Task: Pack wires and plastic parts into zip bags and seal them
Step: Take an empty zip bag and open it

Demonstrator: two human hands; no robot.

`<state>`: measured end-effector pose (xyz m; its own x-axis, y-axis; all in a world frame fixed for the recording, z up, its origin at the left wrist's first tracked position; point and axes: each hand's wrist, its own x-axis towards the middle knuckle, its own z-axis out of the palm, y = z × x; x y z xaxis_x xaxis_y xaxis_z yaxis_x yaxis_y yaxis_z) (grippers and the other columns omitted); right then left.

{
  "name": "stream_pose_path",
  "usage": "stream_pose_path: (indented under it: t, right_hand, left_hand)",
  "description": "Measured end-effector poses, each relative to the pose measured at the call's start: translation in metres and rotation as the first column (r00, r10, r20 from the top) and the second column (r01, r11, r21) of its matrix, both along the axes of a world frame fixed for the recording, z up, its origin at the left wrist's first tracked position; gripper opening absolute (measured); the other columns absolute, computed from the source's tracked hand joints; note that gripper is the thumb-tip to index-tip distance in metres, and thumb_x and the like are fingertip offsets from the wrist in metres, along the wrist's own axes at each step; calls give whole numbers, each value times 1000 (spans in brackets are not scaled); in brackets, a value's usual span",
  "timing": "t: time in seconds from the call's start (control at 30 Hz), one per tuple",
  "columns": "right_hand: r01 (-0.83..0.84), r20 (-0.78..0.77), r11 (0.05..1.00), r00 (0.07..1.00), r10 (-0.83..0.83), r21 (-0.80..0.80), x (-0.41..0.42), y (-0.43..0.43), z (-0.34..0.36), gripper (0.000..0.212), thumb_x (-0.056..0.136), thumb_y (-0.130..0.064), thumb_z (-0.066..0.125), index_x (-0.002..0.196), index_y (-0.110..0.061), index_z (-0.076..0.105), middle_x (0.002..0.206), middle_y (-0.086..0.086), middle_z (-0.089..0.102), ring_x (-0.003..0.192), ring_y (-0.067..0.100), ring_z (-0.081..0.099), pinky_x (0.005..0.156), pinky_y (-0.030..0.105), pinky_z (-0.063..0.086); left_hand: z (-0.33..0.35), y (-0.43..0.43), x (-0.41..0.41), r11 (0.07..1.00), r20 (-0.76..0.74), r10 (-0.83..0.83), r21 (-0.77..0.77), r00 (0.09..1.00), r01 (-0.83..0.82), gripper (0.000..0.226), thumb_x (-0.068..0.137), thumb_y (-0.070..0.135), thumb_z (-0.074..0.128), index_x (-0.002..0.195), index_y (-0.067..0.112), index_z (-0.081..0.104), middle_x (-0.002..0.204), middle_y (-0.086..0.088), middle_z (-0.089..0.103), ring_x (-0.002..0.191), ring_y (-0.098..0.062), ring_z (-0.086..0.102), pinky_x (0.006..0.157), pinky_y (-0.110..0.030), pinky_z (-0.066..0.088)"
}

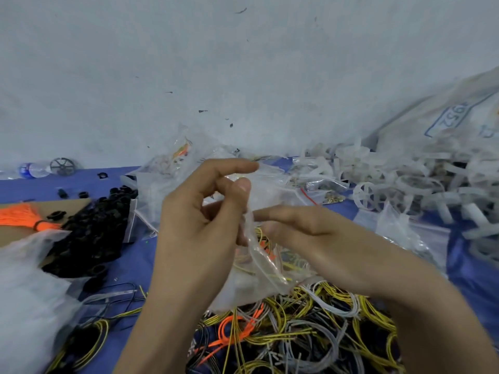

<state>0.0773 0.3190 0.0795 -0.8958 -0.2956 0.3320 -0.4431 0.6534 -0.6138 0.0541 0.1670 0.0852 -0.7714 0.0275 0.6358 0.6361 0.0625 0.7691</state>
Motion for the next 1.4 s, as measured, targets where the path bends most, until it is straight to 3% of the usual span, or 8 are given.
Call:
stream_pose_path:
  t: [0.1,0.27,0.47,0.63,0.73,0.87,1.1,1.4]
  right_hand:
    - [-75,80,964,992,98,-254,-4,7,13,25,85,-41,50,105,-43,67,110,-28,64,103,-13,56,88,9,44]
    - [257,-252,932,913,-320,-255,-20,25,10,34,73,-40,62,107,-48,62,100,-19,56,67,2,56,63,6,39]
    - [260,-19,873,956,-293,-413,-41,28,-7,18,87,-19,64,84,-35,72,54,-4,58,46,7,52,48,11,38]
    - [241,149,673,970,-193,-700,-49,30,-15,36,88,7,43,92,-15,71,47,16,53,34,19,45,37,21,37]
    - [289,237,446,957,-170,-847,-51,33,-17,31,89,9,40,76,-4,66,47,9,59,40,18,57,40,20,46]
    - [285,264,267,958,-112,-920,-53,31,-18,25,90,8,43,79,1,63,60,13,68,59,23,70,53,20,54]
    - [82,29,372,989,-146,-925,-43,24,-4,19,87,11,50,86,-1,64,73,11,72,75,25,72,65,22,56]
    - [1,-309,637,874,-374,-771,-28,22,11,19,85,-1,59,94,-16,64,86,-5,74,90,8,68,78,18,51]
  left_hand:
    - [0,-2,-1,999,-7,38,33,999,-38,22,93,10,55,92,26,69,61,2,47,42,-4,47,45,-14,42]
    - [0,-4,0,998,-25,42,-42,999,-43,23,93,11,53,89,27,69,66,-1,51,46,-3,47,49,-15,44]
    - [0,-4,6,942,-18,-43,-334,999,34,16,91,26,59,83,36,69,71,13,56,59,-5,53,52,-8,39]
    - [-2,-10,12,599,-7,15,-801,1000,-14,52,60,88,42,94,53,56,97,21,43,78,9,48,58,-15,35]
    - [-1,-15,12,520,25,45,-854,999,-2,56,52,86,41,94,51,53,102,23,39,82,7,46,63,-20,39]
    - [1,-27,7,592,-65,55,-802,996,-85,12,70,52,53,69,40,55,87,18,50,81,-2,53,63,-20,43]
    - [9,-44,-5,773,-397,288,-441,871,-457,11,85,29,58,84,39,61,80,13,56,74,-2,58,62,-6,43]
    - [8,-41,-30,920,-56,342,-182,938,-347,32,95,20,56,78,40,74,80,9,65,62,0,62,68,-15,47]
